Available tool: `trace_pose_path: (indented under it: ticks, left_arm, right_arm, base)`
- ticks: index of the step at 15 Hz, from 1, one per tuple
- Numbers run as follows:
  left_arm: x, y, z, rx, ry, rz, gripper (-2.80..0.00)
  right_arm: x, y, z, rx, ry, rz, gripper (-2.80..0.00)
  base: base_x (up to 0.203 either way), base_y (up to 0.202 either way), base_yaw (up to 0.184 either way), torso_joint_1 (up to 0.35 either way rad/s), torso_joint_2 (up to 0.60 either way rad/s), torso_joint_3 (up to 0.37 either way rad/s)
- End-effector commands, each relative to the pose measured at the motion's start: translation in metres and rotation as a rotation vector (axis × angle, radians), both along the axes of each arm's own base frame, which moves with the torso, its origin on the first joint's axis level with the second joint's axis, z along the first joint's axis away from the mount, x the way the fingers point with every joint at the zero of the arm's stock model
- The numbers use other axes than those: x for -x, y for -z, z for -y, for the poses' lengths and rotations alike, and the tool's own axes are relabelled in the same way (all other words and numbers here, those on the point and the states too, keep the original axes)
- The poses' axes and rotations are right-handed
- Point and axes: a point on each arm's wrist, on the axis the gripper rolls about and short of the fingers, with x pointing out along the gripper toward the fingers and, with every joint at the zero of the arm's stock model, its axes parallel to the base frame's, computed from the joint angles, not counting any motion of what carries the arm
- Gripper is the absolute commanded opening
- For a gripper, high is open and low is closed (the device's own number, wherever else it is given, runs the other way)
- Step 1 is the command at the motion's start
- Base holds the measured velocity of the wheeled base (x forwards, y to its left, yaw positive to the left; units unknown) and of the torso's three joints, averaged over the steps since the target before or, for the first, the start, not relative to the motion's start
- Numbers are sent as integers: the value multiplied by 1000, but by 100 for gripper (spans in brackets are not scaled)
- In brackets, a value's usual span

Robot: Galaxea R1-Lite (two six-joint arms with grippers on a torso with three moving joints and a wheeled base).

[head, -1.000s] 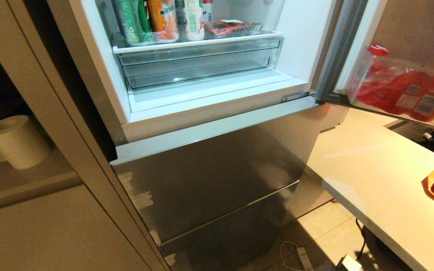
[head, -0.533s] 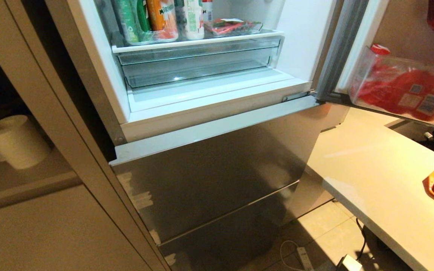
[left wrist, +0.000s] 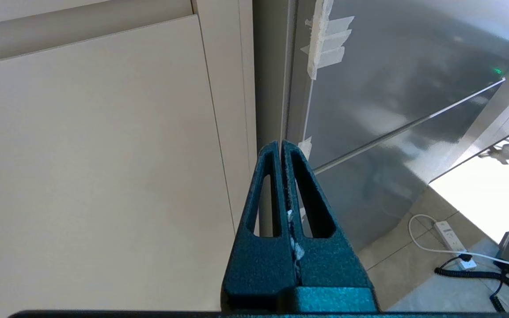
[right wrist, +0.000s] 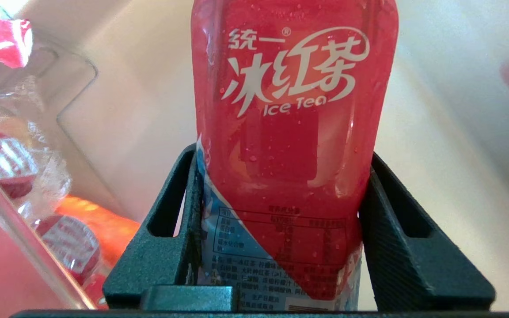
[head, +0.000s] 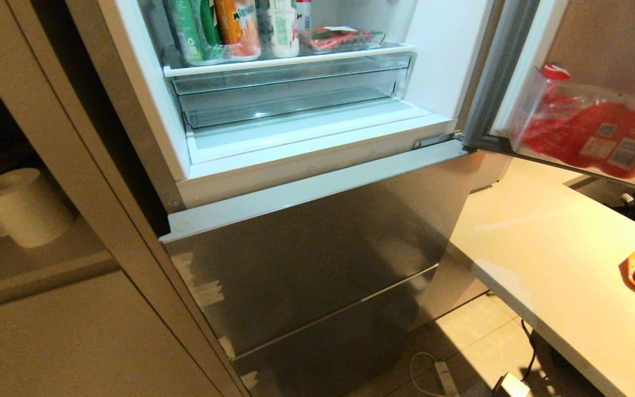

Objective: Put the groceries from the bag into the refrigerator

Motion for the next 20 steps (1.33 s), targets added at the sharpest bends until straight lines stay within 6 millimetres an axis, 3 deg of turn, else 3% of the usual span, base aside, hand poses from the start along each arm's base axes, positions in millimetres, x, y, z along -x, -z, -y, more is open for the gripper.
trace_pose_path:
  ticks: [1,12,20]
  left_arm:
    - [0,0,0,0,0,0,-280]
    - [0,0,0,-1,0,0,-280]
    - [0,0,0,-1,0,-1,-280]
  right_arm:
    - [5,2,-1,-15,-10,4,-280]
    - [2,4,2,-270,-84,76,-280]
    - [11,11,2,-308,-45,193,-280]
  base:
    - [0,0,0,0,0,0]
    - [0,0,0,0,0,0]
    - [0,0,0,0,0,0]
